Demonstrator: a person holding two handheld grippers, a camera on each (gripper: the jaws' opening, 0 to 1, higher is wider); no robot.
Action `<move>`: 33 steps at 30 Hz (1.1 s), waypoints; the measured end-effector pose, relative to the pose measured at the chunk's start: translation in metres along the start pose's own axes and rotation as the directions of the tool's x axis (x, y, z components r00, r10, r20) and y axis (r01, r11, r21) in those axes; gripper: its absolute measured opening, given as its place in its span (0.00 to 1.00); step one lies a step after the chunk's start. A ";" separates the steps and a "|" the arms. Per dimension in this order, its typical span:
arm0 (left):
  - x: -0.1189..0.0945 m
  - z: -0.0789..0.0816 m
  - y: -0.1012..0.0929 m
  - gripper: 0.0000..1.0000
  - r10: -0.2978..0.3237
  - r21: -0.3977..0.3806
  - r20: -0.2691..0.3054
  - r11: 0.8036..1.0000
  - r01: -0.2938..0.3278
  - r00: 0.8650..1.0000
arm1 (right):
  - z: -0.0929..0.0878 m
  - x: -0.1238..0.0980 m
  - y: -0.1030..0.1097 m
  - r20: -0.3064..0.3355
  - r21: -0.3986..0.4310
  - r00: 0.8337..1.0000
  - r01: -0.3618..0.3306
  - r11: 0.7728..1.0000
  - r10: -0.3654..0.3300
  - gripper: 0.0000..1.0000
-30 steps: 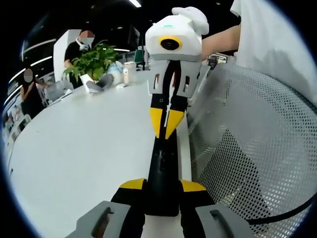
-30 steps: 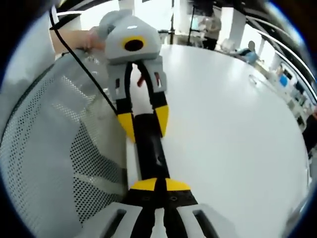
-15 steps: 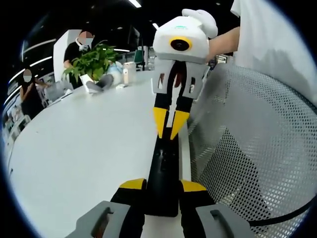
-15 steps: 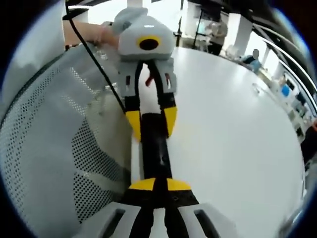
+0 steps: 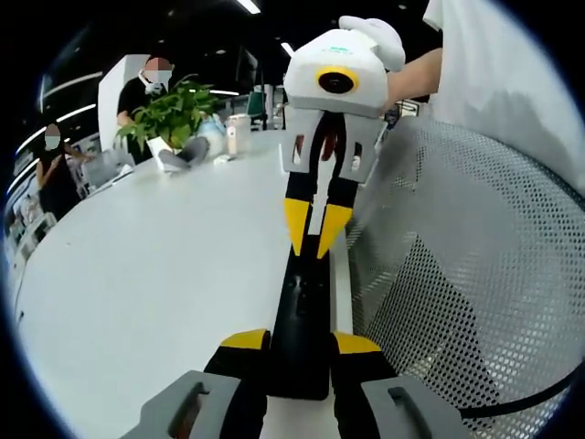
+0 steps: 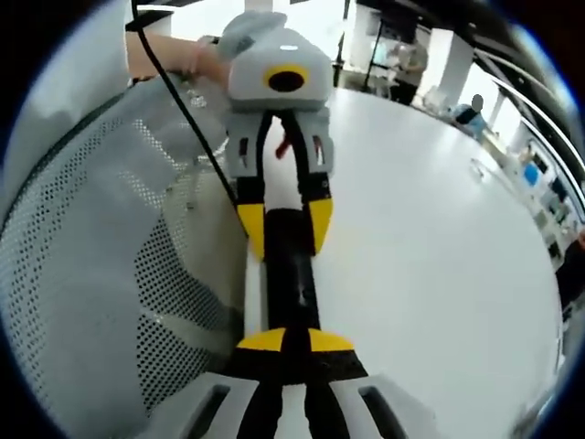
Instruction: Press the specified remote control buttons in sequence, fully releasing each button before pressing the next.
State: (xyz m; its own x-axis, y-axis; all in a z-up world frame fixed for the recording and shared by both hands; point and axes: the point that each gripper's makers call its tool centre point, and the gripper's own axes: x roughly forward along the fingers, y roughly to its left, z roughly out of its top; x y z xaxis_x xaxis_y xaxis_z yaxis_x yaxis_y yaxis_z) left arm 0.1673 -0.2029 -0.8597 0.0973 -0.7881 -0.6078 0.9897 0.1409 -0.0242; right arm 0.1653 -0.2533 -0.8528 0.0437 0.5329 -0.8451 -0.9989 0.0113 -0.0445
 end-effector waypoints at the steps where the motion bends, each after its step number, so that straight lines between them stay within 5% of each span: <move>1: 0.000 0.000 0.000 0.25 0.000 0.000 0.000 1.000 0.000 1.000 | 0.000 0.000 0.000 -0.005 0.003 1.000 -0.003 1.000 0.003 0.03; 13: 0.001 0.000 0.000 0.25 -0.005 0.002 0.002 1.000 0.005 1.000 | -0.001 0.004 0.000 -0.165 -0.030 0.985 -0.063 0.998 0.058 0.03; 19: 0.001 0.000 0.000 0.25 -0.007 0.004 0.002 1.000 0.007 1.000 | -0.001 0.005 -0.001 -0.190 -0.013 0.979 -0.076 0.997 0.072 0.03; 22: 0.001 0.000 0.000 0.25 -0.007 0.004 0.002 1.000 0.007 1.000 | -0.003 0.003 0.000 -0.169 -0.013 0.984 -0.066 0.998 0.063 0.03; 27: 0.001 0.001 0.000 0.25 -0.004 0.002 0.003 1.000 0.004 1.000 | -0.001 0.001 -0.001 -0.022 0.063 1.000 -0.015 0.998 0.017 0.03; 33: 0.001 0.001 0.000 0.25 -0.003 0.001 0.003 1.000 0.003 1.000 | 0.000 0.000 -0.001 0.017 0.070 1.000 0.017 0.997 -0.018 0.04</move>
State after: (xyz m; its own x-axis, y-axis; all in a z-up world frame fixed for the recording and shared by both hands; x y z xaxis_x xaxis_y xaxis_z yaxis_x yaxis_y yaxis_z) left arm 0.1672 -0.2042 -0.8595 0.0944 -0.7901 -0.6057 0.9901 0.1378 -0.0255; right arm 0.1658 -0.2529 -0.8529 0.0618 0.5468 -0.8350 -0.9966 0.0794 -0.0218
